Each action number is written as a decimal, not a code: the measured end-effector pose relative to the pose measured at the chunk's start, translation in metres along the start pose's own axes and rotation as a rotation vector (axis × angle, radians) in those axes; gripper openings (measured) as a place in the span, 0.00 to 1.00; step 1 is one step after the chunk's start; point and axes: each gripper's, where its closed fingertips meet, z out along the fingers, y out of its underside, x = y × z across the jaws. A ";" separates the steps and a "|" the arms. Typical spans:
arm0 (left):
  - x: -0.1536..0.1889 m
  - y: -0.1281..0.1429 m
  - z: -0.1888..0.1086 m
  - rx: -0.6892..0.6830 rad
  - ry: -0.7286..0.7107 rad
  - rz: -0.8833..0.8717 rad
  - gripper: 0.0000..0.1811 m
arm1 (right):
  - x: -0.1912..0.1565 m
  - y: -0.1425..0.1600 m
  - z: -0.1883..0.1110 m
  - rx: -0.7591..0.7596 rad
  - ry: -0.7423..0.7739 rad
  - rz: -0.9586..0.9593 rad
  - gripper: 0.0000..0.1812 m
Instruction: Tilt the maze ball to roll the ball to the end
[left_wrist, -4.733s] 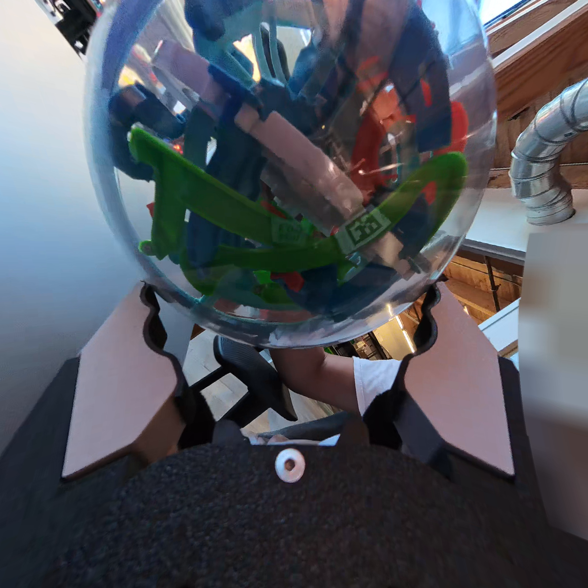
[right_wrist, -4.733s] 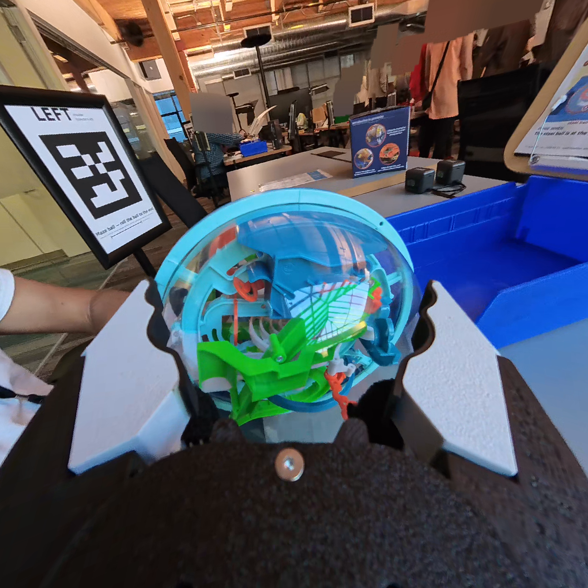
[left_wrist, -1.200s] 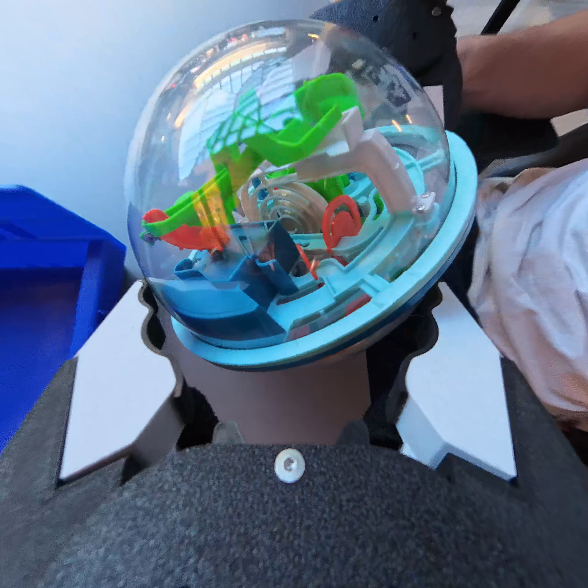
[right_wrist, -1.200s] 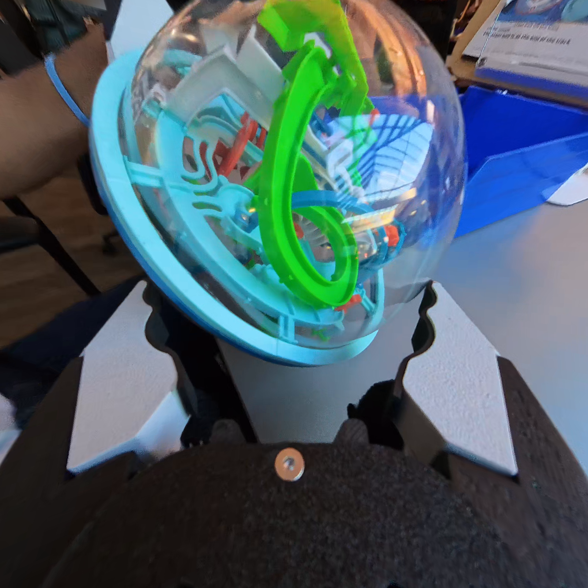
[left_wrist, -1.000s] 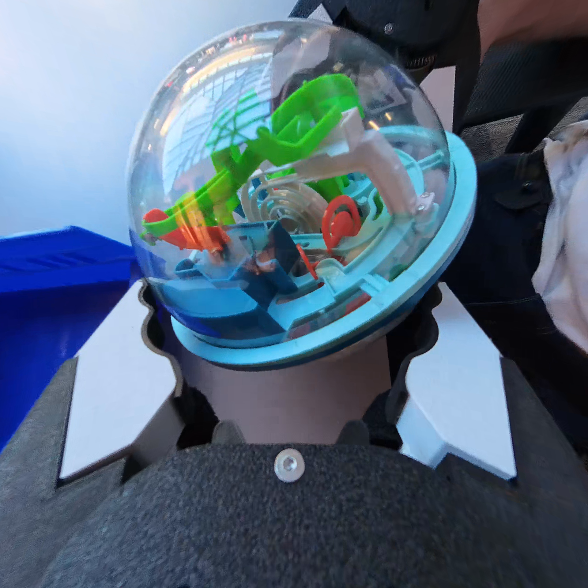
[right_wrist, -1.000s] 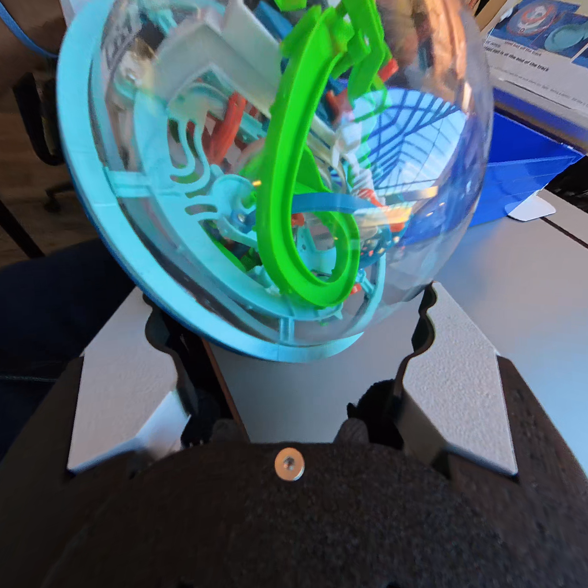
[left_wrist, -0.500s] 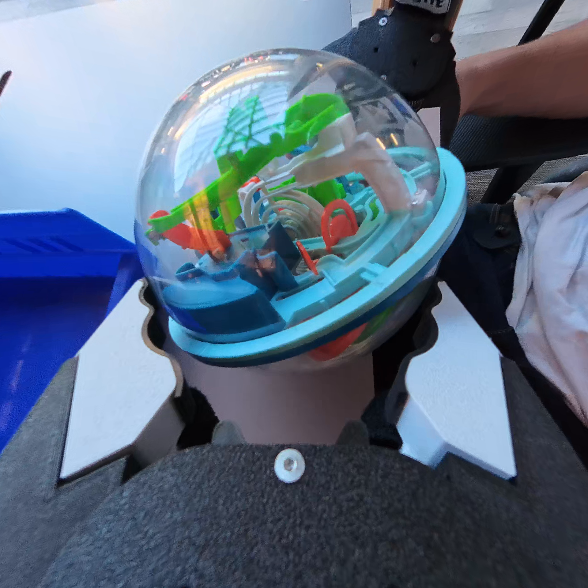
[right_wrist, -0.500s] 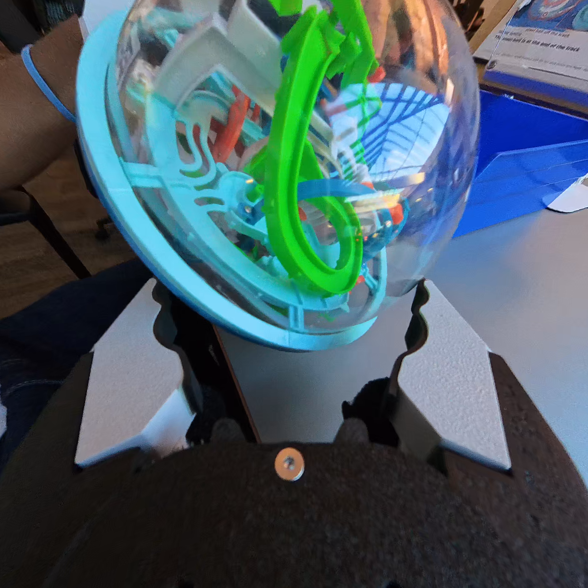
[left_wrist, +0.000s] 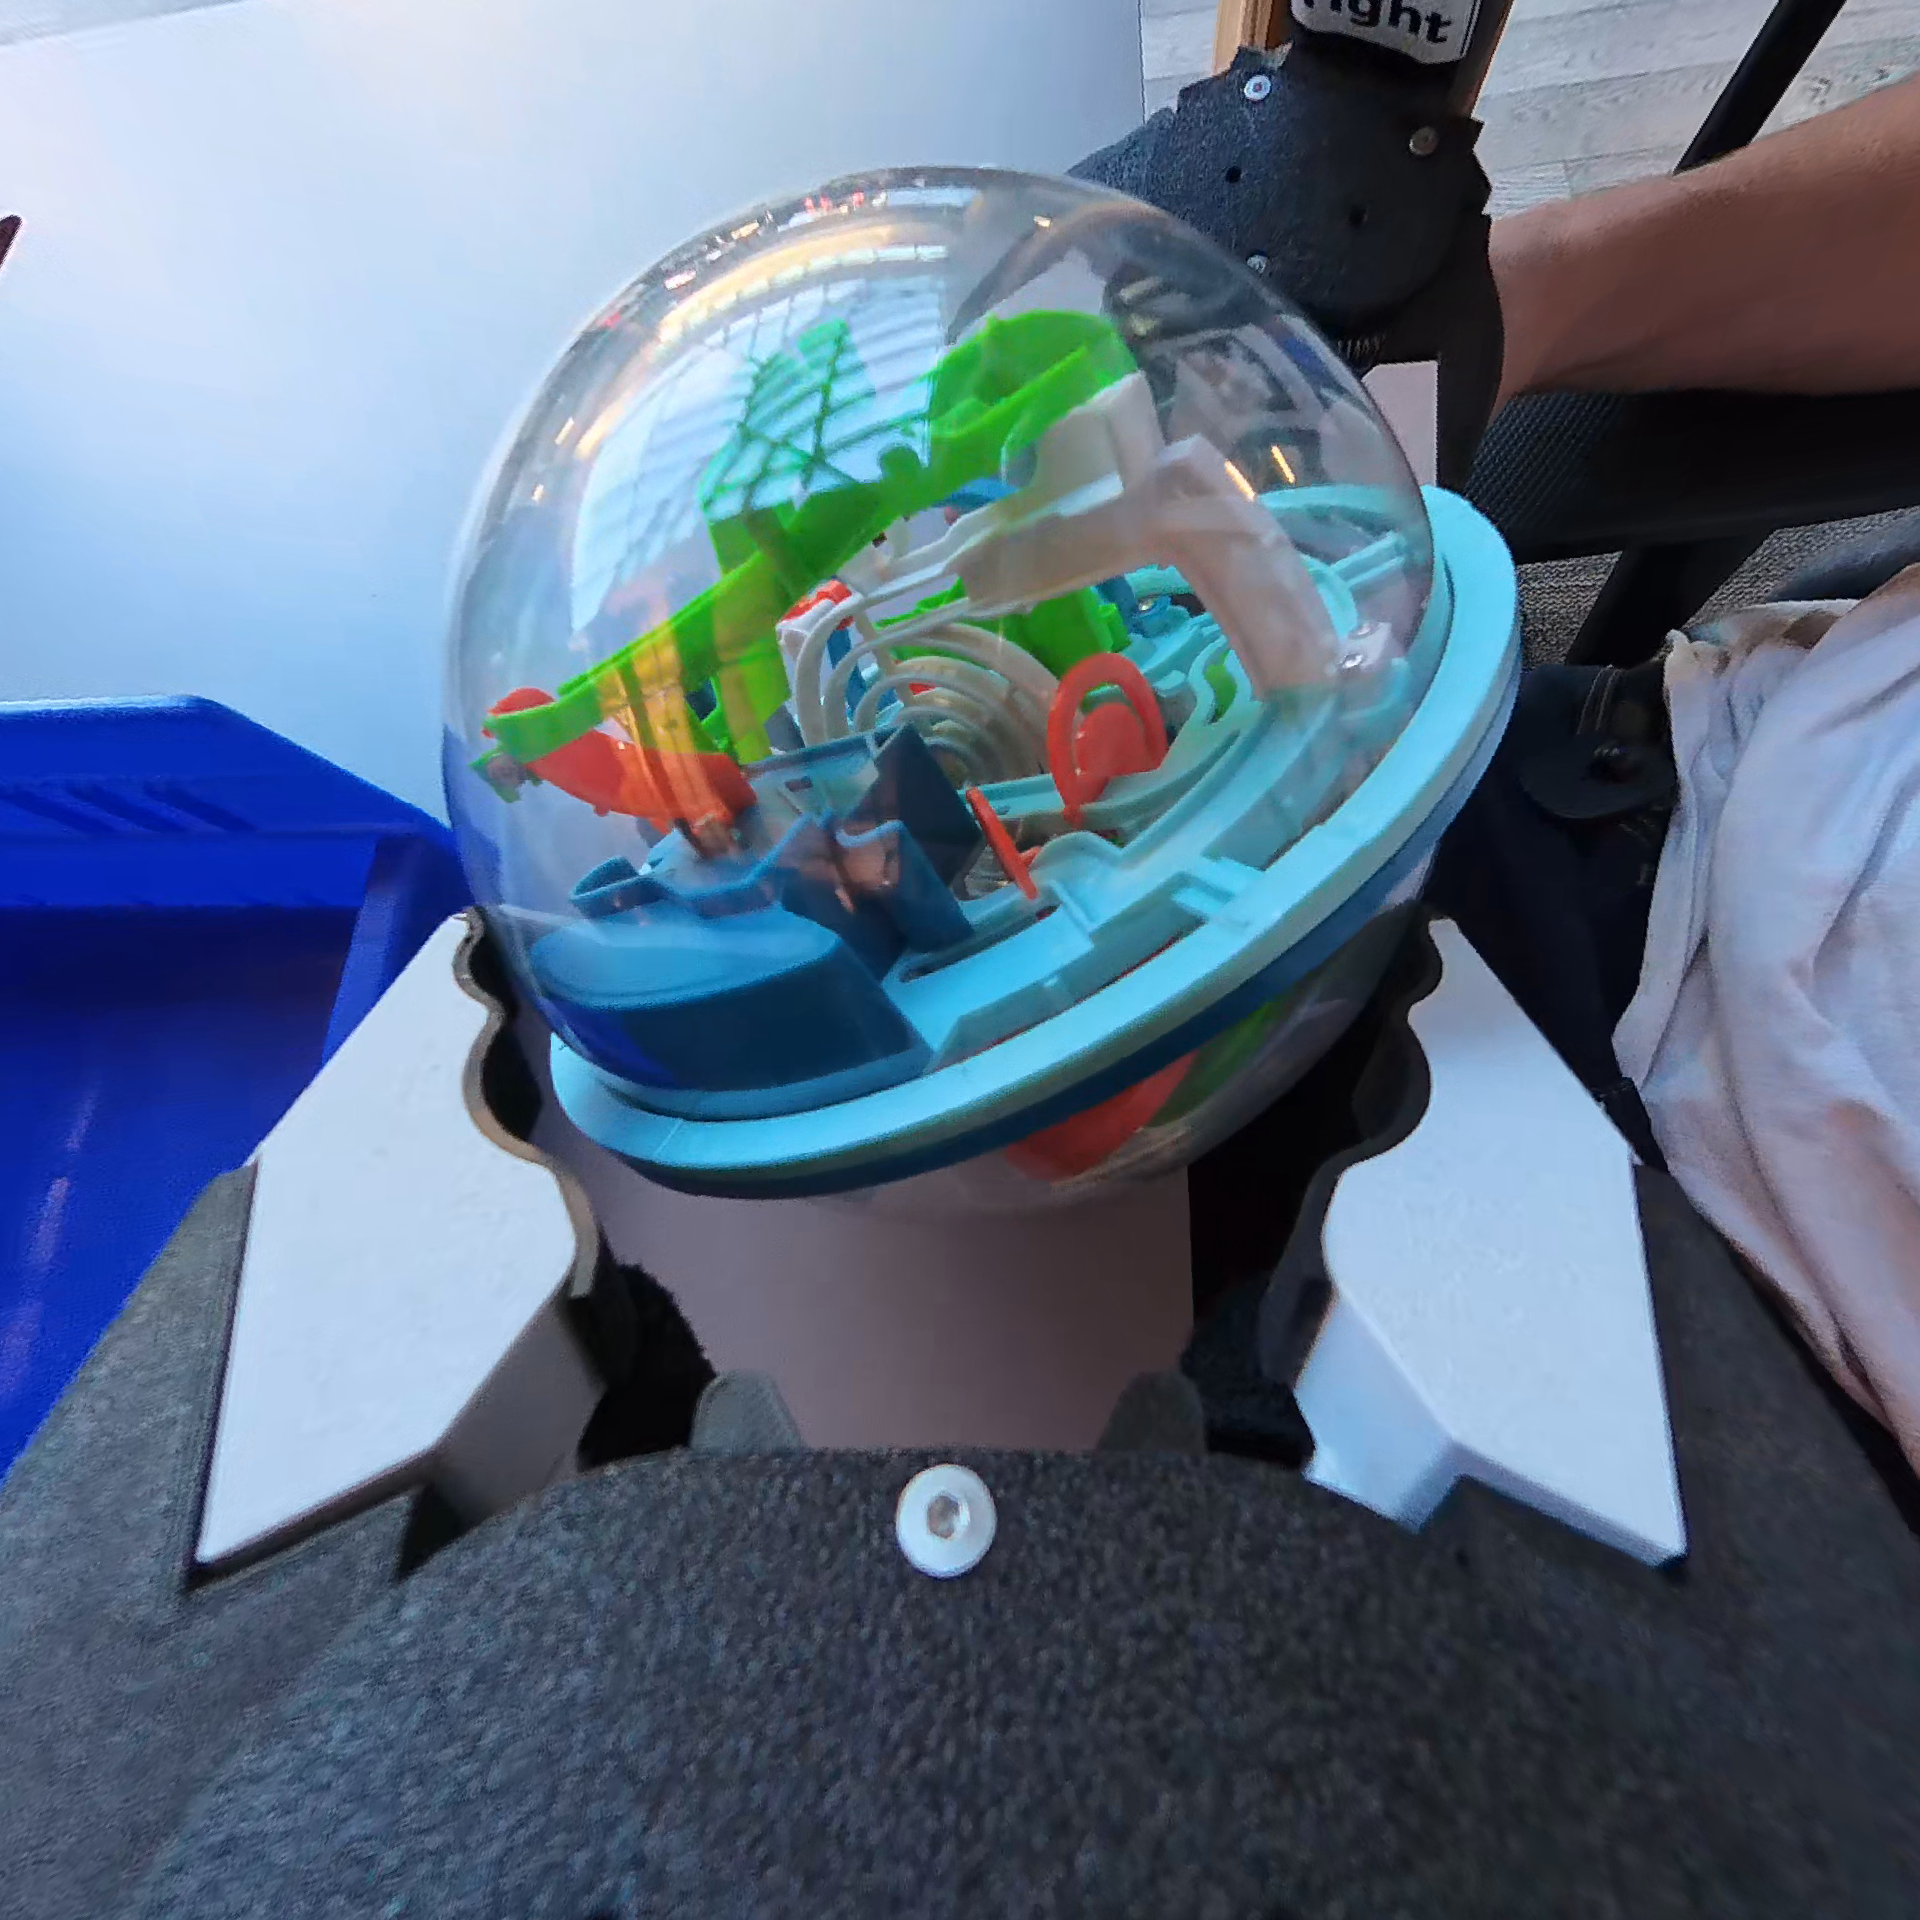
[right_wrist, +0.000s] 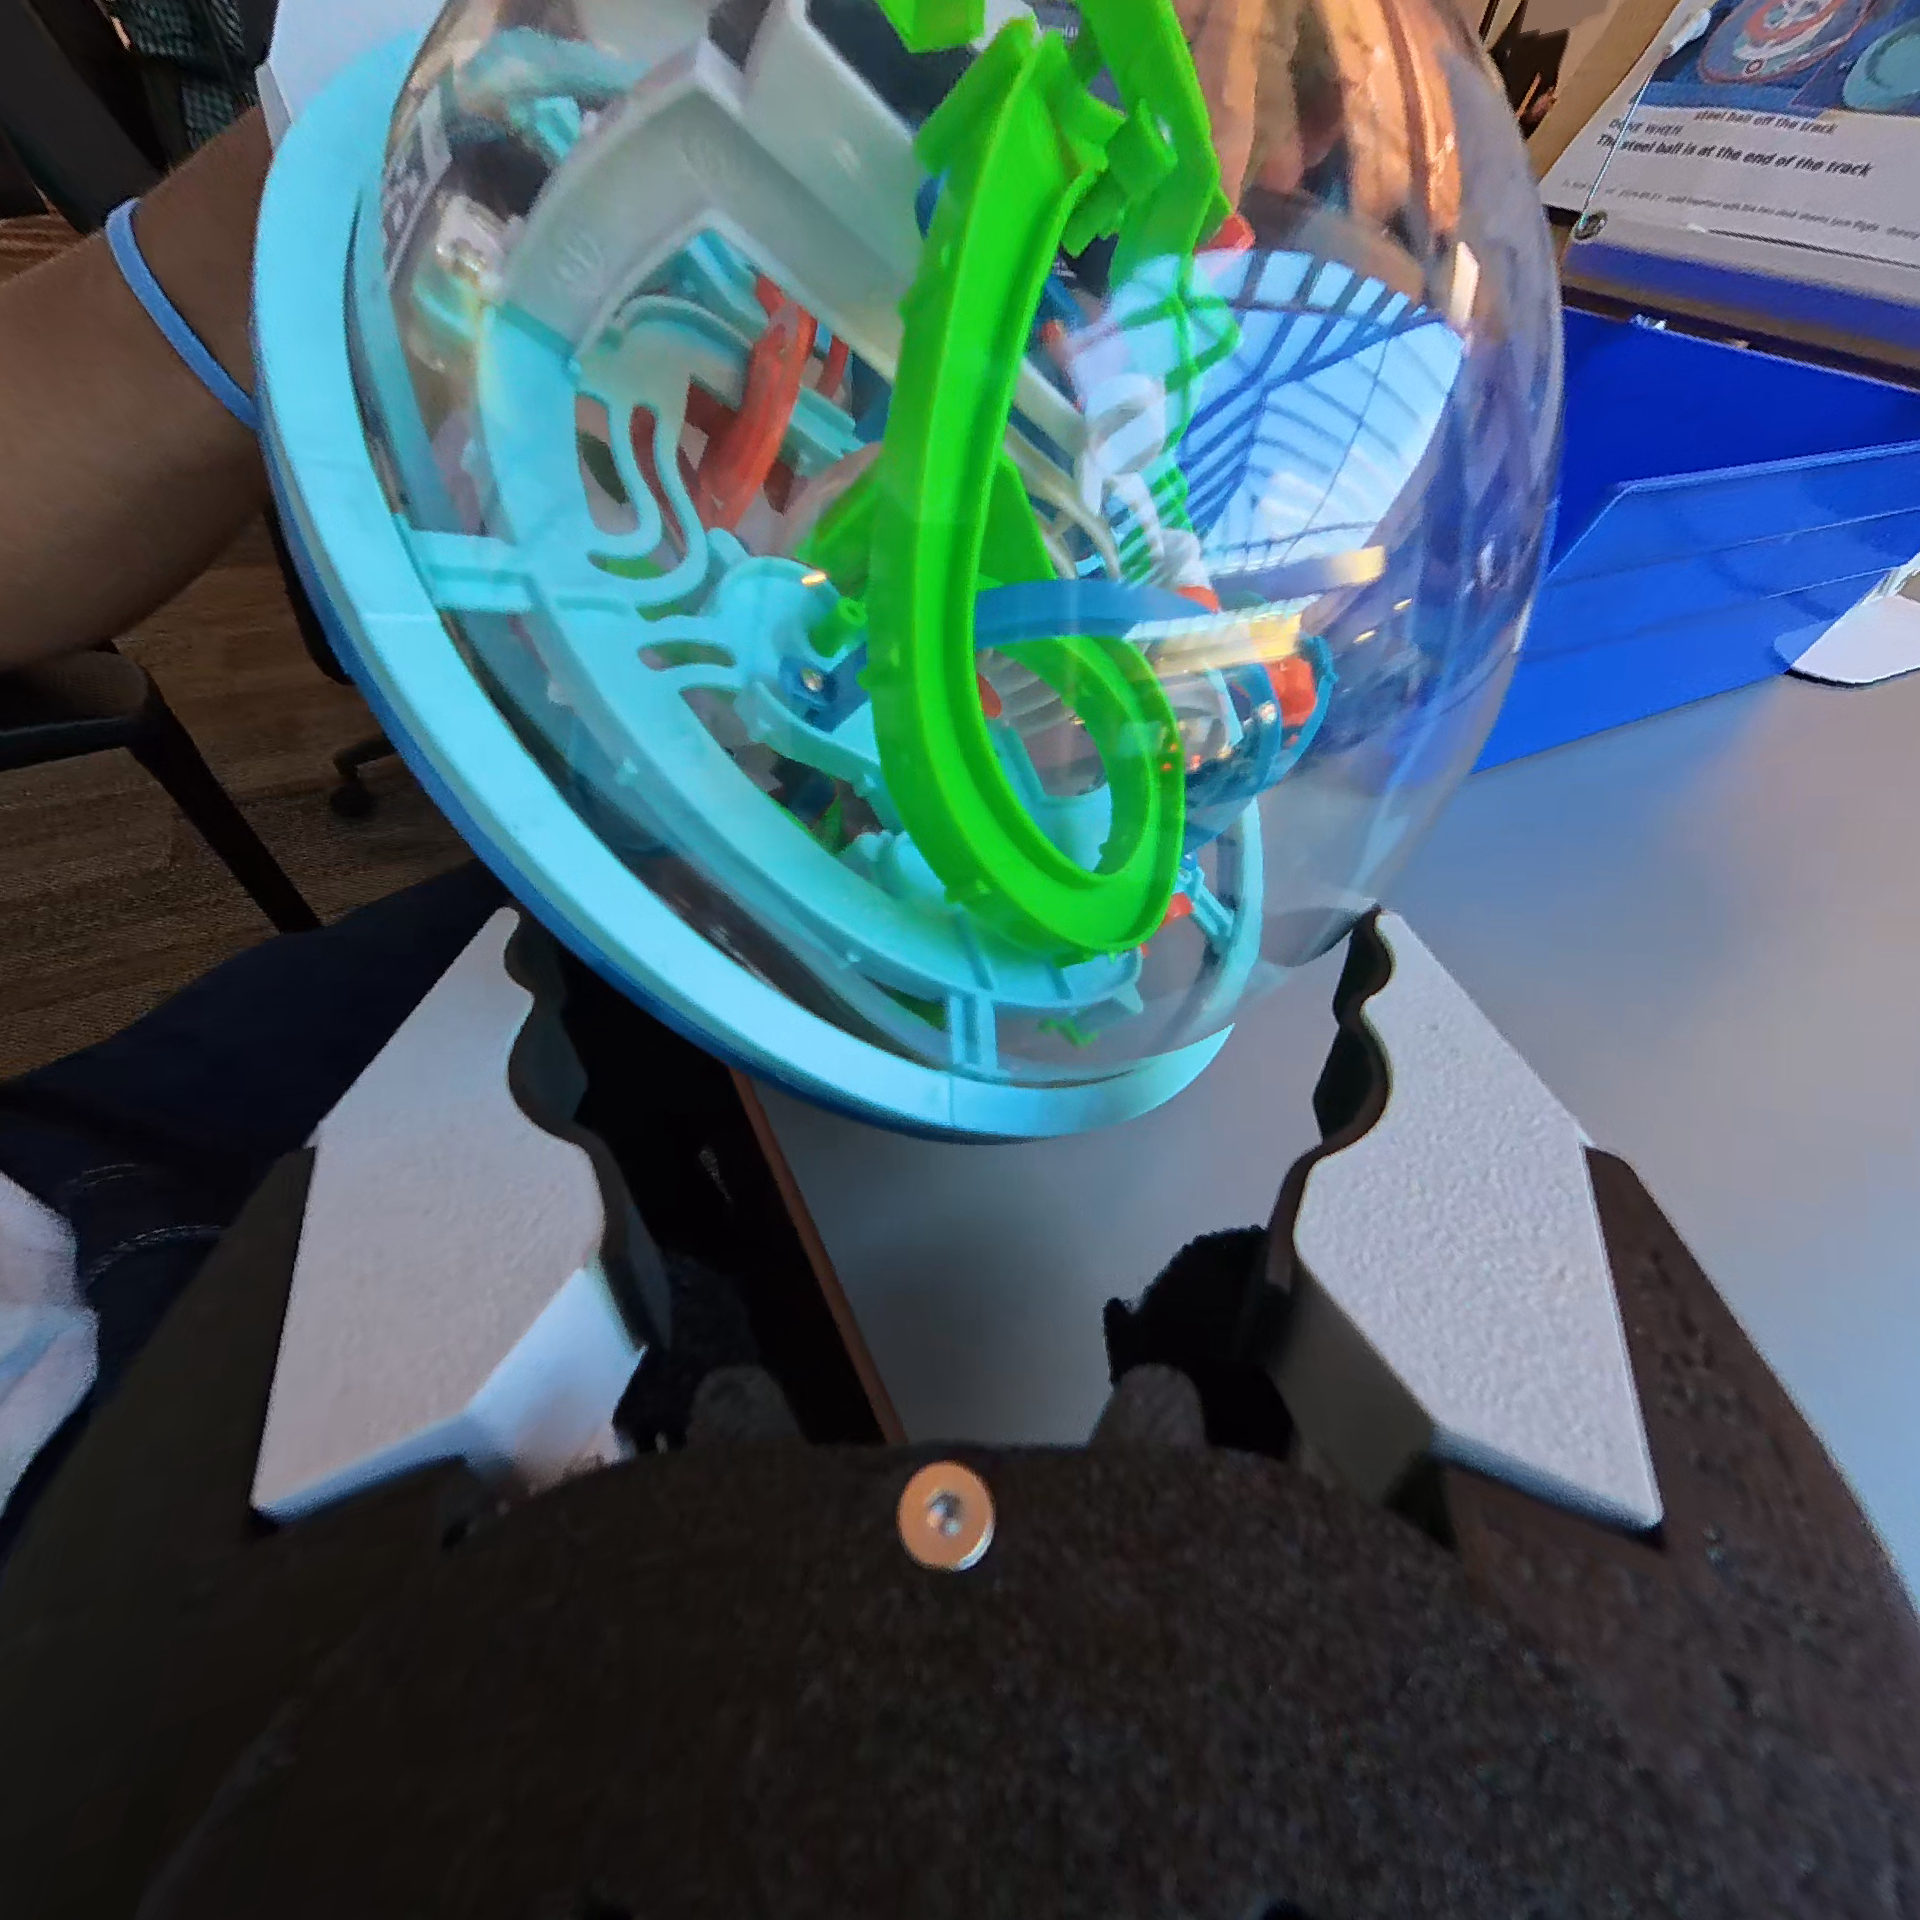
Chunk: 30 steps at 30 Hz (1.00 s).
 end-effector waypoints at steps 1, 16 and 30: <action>0.000 0.000 0.000 -0.003 0.004 -0.002 0.87 | -0.001 0.000 0.000 0.001 0.001 0.004 0.79; -0.008 0.008 -0.015 0.075 0.081 -0.253 0.88 | -0.018 -0.010 0.018 0.068 -0.002 0.272 0.79; -0.002 0.023 -0.021 0.065 0.150 -0.413 0.88 | -0.025 -0.020 0.016 0.113 -0.015 0.300 0.78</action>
